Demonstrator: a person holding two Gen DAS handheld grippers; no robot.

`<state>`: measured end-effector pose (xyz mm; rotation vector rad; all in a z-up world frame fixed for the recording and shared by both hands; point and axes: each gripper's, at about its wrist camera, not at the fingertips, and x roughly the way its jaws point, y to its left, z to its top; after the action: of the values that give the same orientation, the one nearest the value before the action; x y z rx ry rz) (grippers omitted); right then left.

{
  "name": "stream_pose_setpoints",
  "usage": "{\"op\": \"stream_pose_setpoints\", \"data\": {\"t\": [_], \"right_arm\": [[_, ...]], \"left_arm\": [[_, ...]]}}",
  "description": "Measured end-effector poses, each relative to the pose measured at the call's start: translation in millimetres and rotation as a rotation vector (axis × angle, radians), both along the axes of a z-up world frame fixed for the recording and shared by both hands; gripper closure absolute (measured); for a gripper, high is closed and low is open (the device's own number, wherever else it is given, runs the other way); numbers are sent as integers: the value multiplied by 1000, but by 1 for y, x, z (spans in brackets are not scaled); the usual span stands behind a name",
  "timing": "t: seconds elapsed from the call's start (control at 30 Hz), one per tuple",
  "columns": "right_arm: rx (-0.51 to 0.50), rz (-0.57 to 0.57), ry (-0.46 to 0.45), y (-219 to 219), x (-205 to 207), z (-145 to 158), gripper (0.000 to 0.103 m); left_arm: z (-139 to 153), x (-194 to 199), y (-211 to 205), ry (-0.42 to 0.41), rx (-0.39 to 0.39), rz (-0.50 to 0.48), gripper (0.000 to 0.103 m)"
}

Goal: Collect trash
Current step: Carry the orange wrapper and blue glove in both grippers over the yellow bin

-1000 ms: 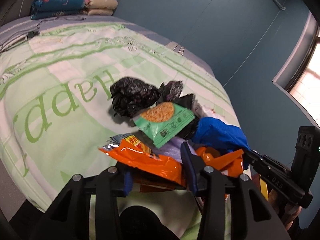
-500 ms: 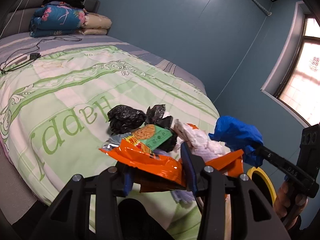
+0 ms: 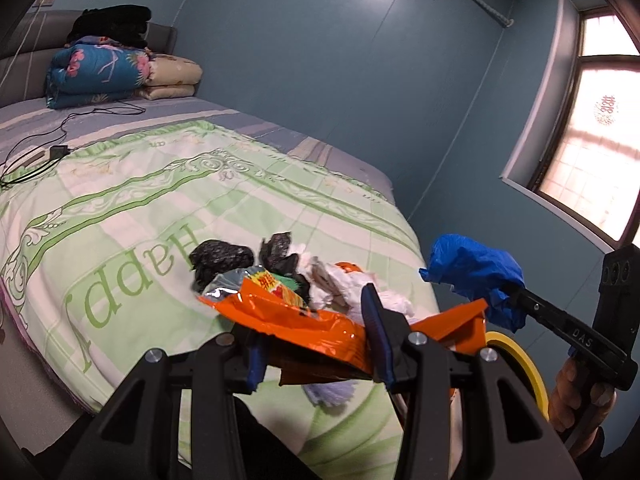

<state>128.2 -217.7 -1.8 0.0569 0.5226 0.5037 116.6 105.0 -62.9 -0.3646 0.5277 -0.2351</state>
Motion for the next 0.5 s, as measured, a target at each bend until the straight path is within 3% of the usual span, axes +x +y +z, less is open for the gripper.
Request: {"op": "stream_pose_setpoints", "data": {"t": [0.5], "right_arm": [[38, -127, -69, -68, -33, 21, 95]], "left_arm": [[31, 10, -67, 12, 25, -167, 63]]}}
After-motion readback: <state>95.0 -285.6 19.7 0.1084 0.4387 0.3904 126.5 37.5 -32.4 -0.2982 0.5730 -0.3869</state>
